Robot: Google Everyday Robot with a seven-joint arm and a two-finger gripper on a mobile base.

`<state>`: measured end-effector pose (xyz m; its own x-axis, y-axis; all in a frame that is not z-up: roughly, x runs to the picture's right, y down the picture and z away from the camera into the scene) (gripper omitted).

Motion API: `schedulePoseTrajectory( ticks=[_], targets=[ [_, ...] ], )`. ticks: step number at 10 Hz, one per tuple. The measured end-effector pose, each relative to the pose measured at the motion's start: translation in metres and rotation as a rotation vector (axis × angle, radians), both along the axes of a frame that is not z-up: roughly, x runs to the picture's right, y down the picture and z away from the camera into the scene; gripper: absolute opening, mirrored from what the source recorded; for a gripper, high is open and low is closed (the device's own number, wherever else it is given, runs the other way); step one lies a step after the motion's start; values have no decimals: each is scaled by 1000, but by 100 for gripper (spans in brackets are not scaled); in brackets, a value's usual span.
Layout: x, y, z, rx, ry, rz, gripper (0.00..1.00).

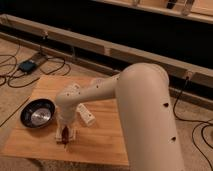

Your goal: Place the pepper on the white sponge

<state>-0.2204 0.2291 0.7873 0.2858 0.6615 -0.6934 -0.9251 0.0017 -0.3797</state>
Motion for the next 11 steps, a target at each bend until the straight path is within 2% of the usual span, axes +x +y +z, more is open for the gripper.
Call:
schedulePoseTrajectory(
  ticks=[7, 11],
  targets=[
    [0, -6, 0, 14, 3, 12, 69],
    [11, -30, 1, 58, 24, 55, 69]
  ],
)
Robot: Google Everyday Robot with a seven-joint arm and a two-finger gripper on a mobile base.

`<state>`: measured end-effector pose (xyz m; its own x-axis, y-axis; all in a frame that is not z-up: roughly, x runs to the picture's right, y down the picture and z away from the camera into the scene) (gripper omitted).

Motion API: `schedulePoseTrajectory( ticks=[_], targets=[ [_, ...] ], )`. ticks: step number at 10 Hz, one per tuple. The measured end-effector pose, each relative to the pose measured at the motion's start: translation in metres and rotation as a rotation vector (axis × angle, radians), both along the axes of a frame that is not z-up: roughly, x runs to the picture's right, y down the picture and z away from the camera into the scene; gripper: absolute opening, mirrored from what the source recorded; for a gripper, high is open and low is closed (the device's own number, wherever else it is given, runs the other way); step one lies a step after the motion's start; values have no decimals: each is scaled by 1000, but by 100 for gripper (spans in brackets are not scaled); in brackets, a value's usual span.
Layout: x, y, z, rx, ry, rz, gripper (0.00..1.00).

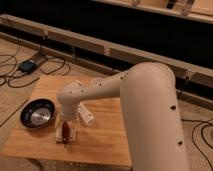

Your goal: Place the pepper on the white sponge

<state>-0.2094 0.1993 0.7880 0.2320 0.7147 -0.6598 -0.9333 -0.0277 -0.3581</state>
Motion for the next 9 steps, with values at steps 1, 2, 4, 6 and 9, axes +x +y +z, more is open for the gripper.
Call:
schedulePoseTrajectory(
  ticks=[1, 2, 4, 6, 9],
  targets=[
    [5, -8, 0, 18, 8, 9, 69],
    [11, -15, -1, 35, 14, 12, 69],
    [21, -24, -3, 60, 22, 8, 69],
    [26, -28, -6, 75, 22, -10, 69],
    [37, -36, -8, 76, 30, 14, 69]
  ],
)
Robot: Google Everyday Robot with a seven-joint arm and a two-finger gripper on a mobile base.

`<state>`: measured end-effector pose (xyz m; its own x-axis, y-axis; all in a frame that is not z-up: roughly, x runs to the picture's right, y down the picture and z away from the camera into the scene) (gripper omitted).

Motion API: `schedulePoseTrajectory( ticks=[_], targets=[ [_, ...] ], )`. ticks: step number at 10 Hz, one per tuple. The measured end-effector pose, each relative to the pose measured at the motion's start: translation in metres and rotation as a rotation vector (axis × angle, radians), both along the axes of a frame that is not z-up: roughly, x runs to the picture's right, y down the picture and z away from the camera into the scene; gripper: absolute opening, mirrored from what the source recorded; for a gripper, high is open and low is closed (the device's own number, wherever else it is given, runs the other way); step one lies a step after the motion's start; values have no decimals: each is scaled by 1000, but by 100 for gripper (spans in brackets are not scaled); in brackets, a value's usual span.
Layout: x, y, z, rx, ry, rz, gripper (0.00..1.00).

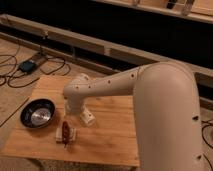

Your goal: Place the pepper on the white sponge

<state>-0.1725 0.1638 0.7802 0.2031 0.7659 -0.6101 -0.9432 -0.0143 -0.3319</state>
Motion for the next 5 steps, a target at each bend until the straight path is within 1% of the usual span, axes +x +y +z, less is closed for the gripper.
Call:
schedulePoseTrajectory(
  ticks=[5],
  targets=[
    [0, 0, 0, -1, 0, 2, 69]
  ],
)
